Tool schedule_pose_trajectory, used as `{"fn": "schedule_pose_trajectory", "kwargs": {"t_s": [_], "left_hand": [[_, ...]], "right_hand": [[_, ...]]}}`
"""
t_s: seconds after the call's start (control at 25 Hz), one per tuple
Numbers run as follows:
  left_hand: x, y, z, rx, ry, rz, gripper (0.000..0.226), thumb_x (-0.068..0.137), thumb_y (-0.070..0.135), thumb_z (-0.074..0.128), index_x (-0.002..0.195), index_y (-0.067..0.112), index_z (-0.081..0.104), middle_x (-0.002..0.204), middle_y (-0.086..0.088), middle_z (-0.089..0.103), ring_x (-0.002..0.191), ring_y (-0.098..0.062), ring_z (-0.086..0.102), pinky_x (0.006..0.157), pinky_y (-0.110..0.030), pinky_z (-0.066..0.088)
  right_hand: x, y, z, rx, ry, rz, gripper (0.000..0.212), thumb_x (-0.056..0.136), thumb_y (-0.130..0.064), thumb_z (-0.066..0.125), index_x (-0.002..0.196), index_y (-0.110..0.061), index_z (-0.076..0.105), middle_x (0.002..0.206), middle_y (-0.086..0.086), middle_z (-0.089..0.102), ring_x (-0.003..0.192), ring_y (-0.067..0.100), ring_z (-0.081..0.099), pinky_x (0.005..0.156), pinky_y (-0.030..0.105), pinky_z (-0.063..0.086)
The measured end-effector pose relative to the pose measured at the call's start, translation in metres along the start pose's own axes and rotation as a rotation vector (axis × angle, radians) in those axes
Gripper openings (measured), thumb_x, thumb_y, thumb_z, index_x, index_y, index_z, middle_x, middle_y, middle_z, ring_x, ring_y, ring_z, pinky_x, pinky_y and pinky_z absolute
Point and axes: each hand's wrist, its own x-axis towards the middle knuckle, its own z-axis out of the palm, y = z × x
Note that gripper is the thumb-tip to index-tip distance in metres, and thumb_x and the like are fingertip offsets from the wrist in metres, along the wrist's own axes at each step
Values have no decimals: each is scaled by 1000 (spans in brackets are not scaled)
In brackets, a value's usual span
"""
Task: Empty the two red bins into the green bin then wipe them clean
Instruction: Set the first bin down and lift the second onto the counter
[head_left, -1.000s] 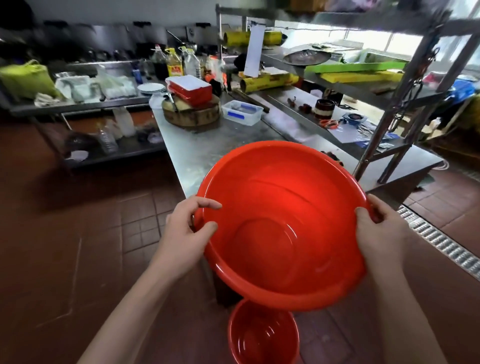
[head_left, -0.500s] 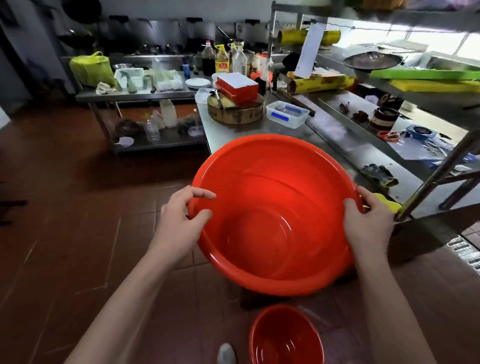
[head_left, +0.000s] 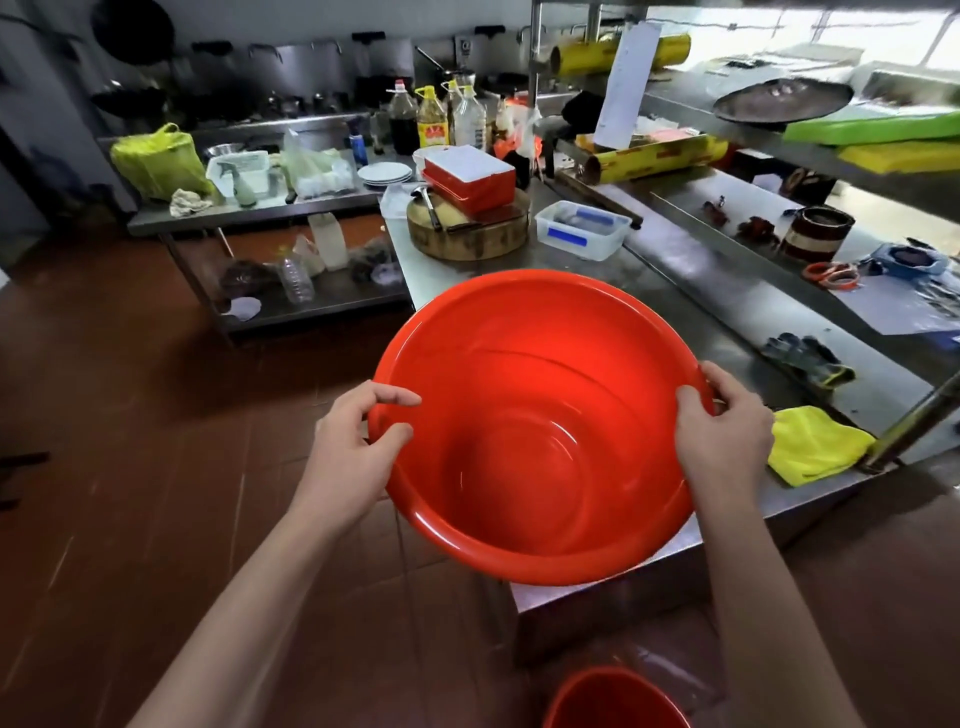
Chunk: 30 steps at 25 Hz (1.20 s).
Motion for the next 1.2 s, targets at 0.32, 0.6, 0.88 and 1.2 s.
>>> {"fn": "schedule_pose_trajectory", "kwargs": {"t_s": [0.32,0.6,0.88,1.2], "left_hand": [[101,-17,17,23,-44,9,29,93,10,64,100,37,70,120,8,62,106,-21,64,83,-51,59],[170,-22,49,-41,-104,18,33,91,1,62,94,31,73,97,-2,71,88,-37,65,78,-58,56],[274,-40,82,-47,-279,58,31,91,2,61,93,31,74,100,2,70,91,-14,65,80,-45,56],[387,-55,108,-33,-543,144,35,94,-8,56,94,24,71,96,-7,69,61,11,58,54,-11,49]], "right_hand": [[54,-6,56,-17,40,13,50,86,-30,59,135,-21,64,125,9,66,115,26,61,108,47,45],[87,6,74,-49,131,63,47,91,-20,60,137,-16,62,128,9,65,114,21,62,101,26,40],[112,14,110,-113,314,108,48,92,-19,61,139,-11,60,130,13,64,120,24,60,107,35,43],[124,6,166,-137,509,260,46,92,-23,59,138,-15,61,128,11,63,117,24,60,102,33,45]]}}
